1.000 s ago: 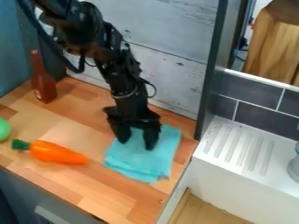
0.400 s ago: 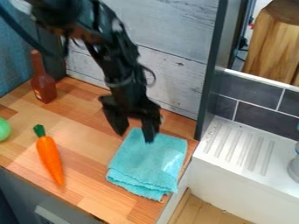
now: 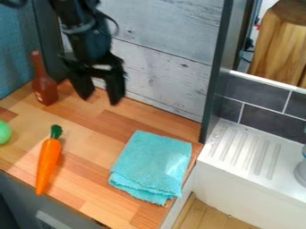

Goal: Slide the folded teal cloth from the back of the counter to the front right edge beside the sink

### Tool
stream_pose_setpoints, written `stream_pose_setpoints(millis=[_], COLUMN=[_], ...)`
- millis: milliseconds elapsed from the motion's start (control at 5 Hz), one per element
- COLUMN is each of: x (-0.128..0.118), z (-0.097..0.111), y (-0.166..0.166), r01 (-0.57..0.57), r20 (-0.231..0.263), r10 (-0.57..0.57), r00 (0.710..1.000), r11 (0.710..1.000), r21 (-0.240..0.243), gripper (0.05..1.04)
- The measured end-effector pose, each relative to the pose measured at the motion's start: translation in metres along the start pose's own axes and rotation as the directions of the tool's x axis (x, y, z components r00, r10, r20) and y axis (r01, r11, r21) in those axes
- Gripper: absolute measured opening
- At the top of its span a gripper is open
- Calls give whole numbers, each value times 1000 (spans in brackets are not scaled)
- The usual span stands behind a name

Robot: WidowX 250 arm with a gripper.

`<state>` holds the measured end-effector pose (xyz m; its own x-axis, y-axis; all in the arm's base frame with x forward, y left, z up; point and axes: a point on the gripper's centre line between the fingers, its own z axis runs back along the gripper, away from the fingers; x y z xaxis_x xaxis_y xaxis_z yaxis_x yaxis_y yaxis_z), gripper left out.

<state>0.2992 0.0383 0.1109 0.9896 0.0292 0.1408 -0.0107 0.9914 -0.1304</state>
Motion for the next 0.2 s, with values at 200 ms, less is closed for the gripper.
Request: stream_pose_setpoints(millis=[200], x=[-9], z=[9], y=[21], r01=[18], r20=[-65], r10=[-14], r00=[998], r11=[998], r21=[60], gripper=[1001])
